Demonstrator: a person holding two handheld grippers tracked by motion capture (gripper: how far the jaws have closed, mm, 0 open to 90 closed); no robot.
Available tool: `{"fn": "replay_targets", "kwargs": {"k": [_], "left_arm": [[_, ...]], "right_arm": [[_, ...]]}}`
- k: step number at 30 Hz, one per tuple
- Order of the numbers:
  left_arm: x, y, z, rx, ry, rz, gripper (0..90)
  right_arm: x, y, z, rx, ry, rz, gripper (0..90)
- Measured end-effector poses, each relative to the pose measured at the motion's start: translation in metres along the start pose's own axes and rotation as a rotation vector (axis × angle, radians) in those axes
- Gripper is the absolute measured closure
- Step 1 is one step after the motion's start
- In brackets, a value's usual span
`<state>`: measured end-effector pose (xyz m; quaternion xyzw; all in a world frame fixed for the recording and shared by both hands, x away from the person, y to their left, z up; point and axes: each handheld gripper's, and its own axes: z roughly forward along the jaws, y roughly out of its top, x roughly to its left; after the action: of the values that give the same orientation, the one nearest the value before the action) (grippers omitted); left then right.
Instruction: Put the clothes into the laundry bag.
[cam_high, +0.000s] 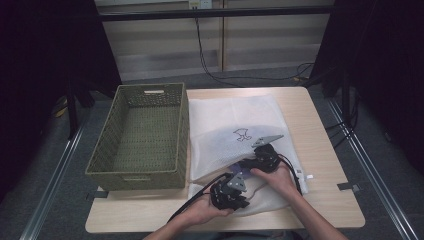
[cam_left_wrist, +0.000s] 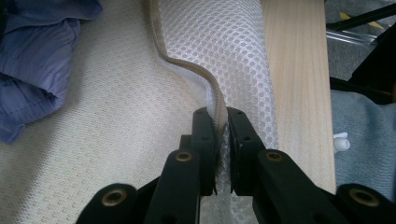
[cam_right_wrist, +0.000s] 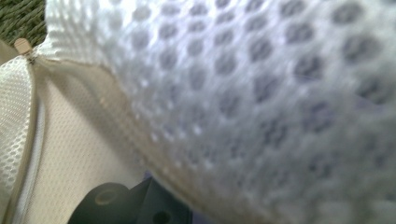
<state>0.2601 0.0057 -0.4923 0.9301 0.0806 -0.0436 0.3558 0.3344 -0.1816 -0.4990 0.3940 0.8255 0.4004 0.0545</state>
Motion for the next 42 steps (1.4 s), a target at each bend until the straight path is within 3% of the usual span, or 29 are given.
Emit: {"fn": "replay_targets", "kwargs": {"k": [3, 4, 26, 30, 31, 42], "left_arm": [[0.0, 0.0, 0.0, 0.004, 0.003, -0.001, 83.3], [0.001, 0.001, -0.002, 0.029, -0.005, 0.005, 83.3], [0.002, 0.001, -0.002, 0.033, -0.006, 0.005, 83.4], [0.001, 0.001, -0.002, 0.029, -0.005, 0.005, 83.3], [0.0, 0.0, 0.0, -0.002, 0.001, 0.001, 83.3], [0.0, 0.0, 0.0, -0.004, 0.0, 0.002, 83.3]], "right_arm": [[-0.001, 0.0, 0.001, -0.002, -0.003, -0.001, 79.4], [-0.002, 0.001, 0.001, -0.003, -0.005, 0.009, 79.3], [-0.01, 0.007, 0.009, -0.026, -0.018, 0.037, 79.5], [-0.011, 0.009, 0.011, -0.032, -0.031, 0.045, 79.4], [-0.011, 0.01, 0.012, -0.033, -0.036, 0.042, 79.4], [-0.014, 0.012, 0.015, -0.052, -0.053, 0.057, 79.5]]}}
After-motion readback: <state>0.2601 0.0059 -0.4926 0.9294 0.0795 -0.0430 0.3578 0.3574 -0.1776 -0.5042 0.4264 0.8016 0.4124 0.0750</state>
